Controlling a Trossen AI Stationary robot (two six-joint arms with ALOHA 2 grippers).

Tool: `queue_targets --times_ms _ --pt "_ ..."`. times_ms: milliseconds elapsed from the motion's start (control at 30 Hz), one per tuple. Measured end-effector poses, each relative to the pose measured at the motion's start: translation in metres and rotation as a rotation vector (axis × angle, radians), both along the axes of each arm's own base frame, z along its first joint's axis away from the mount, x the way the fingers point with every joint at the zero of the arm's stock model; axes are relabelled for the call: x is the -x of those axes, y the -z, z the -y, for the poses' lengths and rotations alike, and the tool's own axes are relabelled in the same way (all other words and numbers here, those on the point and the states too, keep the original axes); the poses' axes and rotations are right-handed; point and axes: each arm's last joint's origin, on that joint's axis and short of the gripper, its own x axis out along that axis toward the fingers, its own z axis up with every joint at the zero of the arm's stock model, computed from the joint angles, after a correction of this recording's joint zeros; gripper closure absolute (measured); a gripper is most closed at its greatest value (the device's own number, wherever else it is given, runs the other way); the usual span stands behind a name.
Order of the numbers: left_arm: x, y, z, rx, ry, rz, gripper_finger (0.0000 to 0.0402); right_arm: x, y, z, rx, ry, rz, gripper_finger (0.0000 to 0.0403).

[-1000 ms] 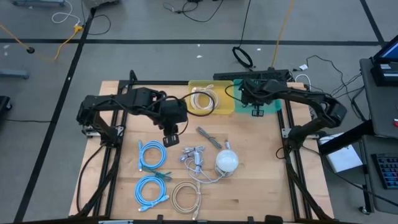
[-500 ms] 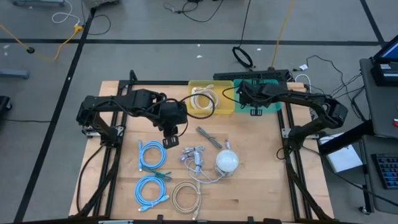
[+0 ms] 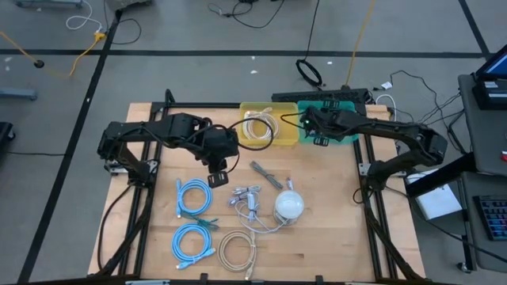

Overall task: Pick & Place USB Port
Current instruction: Put the black and white charger cable into the green bin

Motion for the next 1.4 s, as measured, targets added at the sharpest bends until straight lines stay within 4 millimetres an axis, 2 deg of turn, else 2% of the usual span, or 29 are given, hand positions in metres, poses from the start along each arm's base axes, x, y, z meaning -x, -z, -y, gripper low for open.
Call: queue_targets --times_ms 133,267,400,467,533,633,767,900,1033,1233,1400 --pt "0.000 0.000 0.000 -0.001 0.000 0.000 0.0350 -0.002 -0.037 -0.007 0.135 0.017 0.190 0.0254" --pt "0.000 0.000 0.000 -0.001 0.000 0.005 0.0350 -0.005 -0.093 -0.018 0.177 0.070 0.524 0.0255" --pt "-0.001 0.000 0.000 0.000 -0.002 0.007 0.0350 -0.004 -0.146 -0.037 -0.040 0.111 1.000 0.0259" --pt "-0.001 0.000 0.001 0.003 -0.008 0.007 0.0350 -0.006 -0.160 -0.046 -0.214 0.082 1.164 0.0261" --pt "0.000 0.000 0.003 -0.001 -0.009 0.007 0.0350 -0.010 -0.163 -0.058 -0.380 0.042 1.239 0.0260" --pt "0.000 0.000 0.006 -0.003 0.000 0.003 0.0350 -0.018 -0.154 -0.078 -0.536 0.058 1.202 0.0255" --pt "0.001 0.000 0.010 -0.005 0.018 -0.003 0.0350 -0.030 -0.125 -0.101 -0.603 0.143 0.975 0.0241" --pt "0.001 0.000 0.010 -0.011 0.032 -0.003 0.0350 -0.053 -0.094 -0.116 -0.648 0.208 0.807 0.0219" --pt "0.001 0.000 0.010 -0.018 0.048 -0.001 0.0350 -0.082 -0.068 -0.129 -0.708 0.193 0.739 0.0197" --pt "0.001 0.000 0.011 -0.032 0.048 0.002 0.0350 -0.110 -0.032 -0.134 -0.739 0.212 0.650 0.0179" --pt "0.001 0.000 0.017 -0.047 0.038 0.006 0.0350 -0.127 -0.013 -0.127 -0.745 0.233 0.653 0.0179"
